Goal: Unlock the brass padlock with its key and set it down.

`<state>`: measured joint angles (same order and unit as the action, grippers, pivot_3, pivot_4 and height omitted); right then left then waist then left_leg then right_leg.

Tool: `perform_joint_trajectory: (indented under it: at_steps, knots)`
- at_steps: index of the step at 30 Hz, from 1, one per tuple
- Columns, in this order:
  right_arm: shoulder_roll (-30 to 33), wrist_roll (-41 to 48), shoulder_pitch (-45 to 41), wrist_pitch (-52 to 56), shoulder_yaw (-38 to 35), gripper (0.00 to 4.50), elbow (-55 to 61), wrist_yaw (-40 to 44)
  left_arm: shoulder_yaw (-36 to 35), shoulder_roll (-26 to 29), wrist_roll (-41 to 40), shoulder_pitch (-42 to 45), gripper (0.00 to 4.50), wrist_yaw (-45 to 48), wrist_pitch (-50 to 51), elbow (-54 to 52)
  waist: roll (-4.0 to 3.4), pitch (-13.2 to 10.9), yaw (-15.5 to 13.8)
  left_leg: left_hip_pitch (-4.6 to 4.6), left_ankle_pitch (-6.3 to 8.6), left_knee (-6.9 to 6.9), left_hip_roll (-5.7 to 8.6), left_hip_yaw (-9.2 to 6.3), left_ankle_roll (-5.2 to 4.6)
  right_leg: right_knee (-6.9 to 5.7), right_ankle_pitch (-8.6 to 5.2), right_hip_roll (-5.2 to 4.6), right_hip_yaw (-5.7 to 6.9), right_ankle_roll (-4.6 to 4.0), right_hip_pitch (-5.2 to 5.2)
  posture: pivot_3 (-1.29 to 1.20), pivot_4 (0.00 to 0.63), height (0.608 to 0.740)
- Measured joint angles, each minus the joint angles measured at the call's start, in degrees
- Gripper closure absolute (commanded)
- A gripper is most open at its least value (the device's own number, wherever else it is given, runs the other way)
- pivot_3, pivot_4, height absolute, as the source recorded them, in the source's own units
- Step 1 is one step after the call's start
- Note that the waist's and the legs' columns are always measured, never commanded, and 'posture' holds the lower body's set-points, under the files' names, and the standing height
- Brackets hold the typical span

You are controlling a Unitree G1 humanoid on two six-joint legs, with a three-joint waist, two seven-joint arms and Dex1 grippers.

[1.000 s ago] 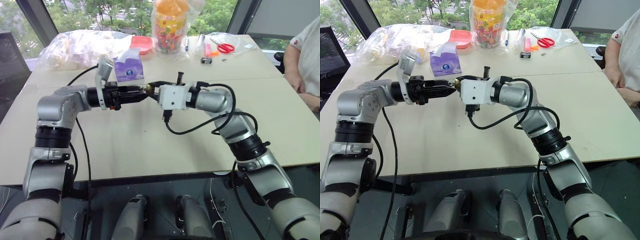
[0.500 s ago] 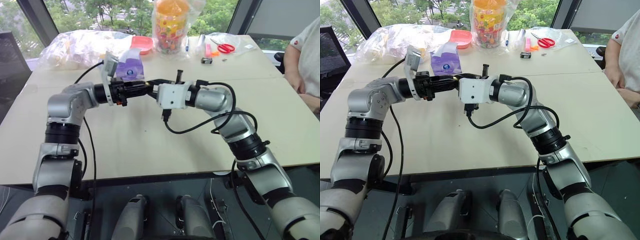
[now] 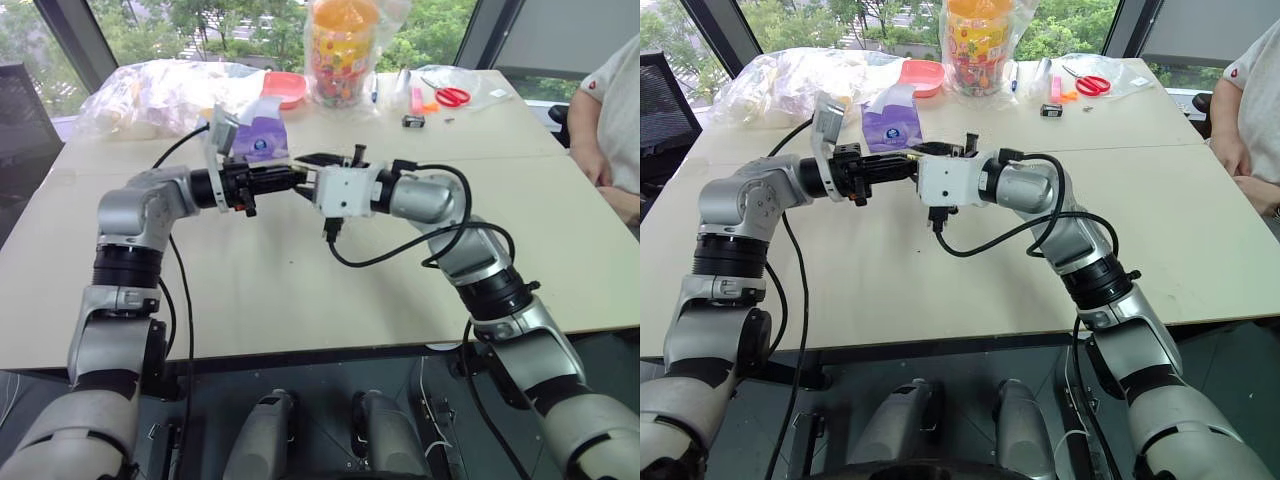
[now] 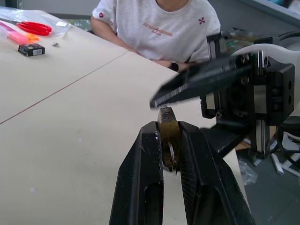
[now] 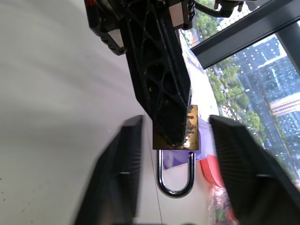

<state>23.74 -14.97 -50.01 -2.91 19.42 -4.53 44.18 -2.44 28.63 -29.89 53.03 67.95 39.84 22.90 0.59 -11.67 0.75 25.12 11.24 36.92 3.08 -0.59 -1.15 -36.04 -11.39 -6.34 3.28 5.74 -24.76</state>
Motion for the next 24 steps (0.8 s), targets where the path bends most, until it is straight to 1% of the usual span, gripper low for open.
perform_joint_trajectory:
  at_steps: [1,2,3,6,8,10,12,16,24]
  knots:
    - [0.11,-0.14,0.03,0.15,0.0,0.22,0.06,-0.05,-0.08,0.0,-0.07,-0.02,4.5,-0.15,0.11,0.0,0.0,0.0,0.0,0.0,0.0,0.0,0.0,0.0,0.0,0.0,0.0,0.0,0.0,0.0,0.0,0.0,0.15,0.74]
    - [0.39,-0.56,0.2,0.8,0.0,0.05,0.59,-0.25,-0.12,0.0,-0.13,-0.05,4.5,-0.34,0.21,-0.07,0.0,0.0,-0.02,0.0,0.0,0.0,0.0,0.0,0.0,0.0,0.0,0.0,0.0,0.0,0.0,0.0,0.15,0.74]
    - [0.84,-0.6,0.74,2.2,-0.29,0.05,1.78,-0.42,-0.25,-0.01,-0.25,-0.2,4.5,-0.49,0.35,-0.19,0.0,0.0,-0.06,0.0,0.0,0.0,0.0,0.0,0.0,0.0,0.0,-0.01,0.0,0.0,0.0,0.0,0.15,0.74]
    - [1.02,2.63,5.03,10.69,-4.63,0.05,9.02,-0.23,-0.95,0.16,-0.73,-1.36,4.5,-0.69,0.81,-0.94,0.0,0.0,-0.17,0.1,0.02,0.02,0.0,-0.03,-0.04,0.02,0.0,-0.03,0.0,0.01,-0.05,0.0,0.15,0.74]
    - [-0.66,6.47,6.88,18.02,-8.04,0.05,13.47,-0.51,-1.21,0.11,-0.78,-1.84,4.5,-0.74,0.8,-1.35,0.0,0.0,-0.15,0.14,0.02,0.05,0.0,-0.04,-0.04,0.0,0.0,-0.03,0.0,0.0,-0.09,0.0,0.15,0.74]
    - [-2.35,9.77,7.07,24.16,-10.27,0.05,17.24,-1.23,-1.22,-0.04,-0.85,-1.91,4.5,-0.74,0.71,-2.1,0.0,0.0,-0.08,0.14,0.02,0.05,0.0,-0.04,-0.03,-0.01,0.01,-0.03,0.0,-0.01,-0.11,0.0,0.15,0.74]
    - [-2.6,11.46,6.93,27.83,-11.6,0.05,19.8,-2.15,-1.29,-0.08,-1.41,-2.22,4.5,-0.69,0.72,-3.01,0.0,0.0,-0.11,0.14,0.03,0.05,0.0,-0.05,-0.02,0.0,0.01,-0.03,0.0,-0.01,-0.11,0.0,0.15,0.74]
    - [-2.26,12.48,6.78,30.96,-11.86,0.05,20.52,-3.44,-1.36,-0.2,-2.44,-2.94,4.5,-0.68,0.93,-3.5,0.0,0.0,-0.12,0.16,0.03,0.04,0.0,-0.04,-0.02,0.02,0.0,-0.05,0.01,-0.02,-0.13,0.0,0.15,0.74]
    - [-1.19,12.41,6.66,30.33,-11.1,0.05,17.89,-4.86,-1.22,-0.4,-4.37,-3.16,4.5,-0.23,2.4,-6.75,0.0,0.0,-0.12,0.21,0.04,0.05,0.01,-0.03,-0.04,0.07,0.0,-0.06,0.02,-0.01,-0.13,0.0,0.15,0.74]
